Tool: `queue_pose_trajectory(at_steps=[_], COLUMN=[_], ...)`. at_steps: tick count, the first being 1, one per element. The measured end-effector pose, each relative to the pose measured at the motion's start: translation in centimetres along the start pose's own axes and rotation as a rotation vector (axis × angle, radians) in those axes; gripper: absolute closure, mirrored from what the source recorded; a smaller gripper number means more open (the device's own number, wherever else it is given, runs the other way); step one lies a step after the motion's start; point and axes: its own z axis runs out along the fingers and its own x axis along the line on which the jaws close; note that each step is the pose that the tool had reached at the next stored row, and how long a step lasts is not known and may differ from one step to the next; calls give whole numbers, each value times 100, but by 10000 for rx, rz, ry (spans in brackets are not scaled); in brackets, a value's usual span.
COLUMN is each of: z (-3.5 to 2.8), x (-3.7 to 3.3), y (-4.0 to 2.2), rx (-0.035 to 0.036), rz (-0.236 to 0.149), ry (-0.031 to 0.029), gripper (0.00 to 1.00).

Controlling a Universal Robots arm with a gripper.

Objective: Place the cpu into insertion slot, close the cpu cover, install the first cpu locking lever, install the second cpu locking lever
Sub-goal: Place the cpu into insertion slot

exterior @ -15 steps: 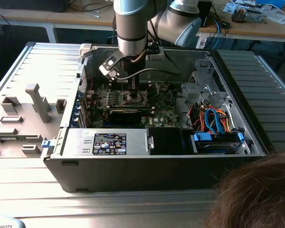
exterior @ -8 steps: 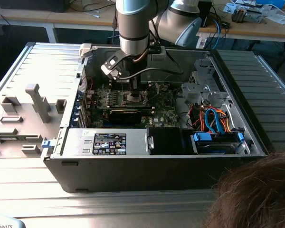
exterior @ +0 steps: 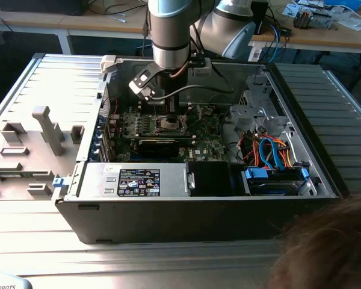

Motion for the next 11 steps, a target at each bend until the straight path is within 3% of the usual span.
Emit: queue_pose_trajectory(at_steps=[7,11], z=[-23,-154], x=[1,1], y=[42,50], rx=[37,37], rz=[2,0], ry=[1,0], gripper=[89,89])
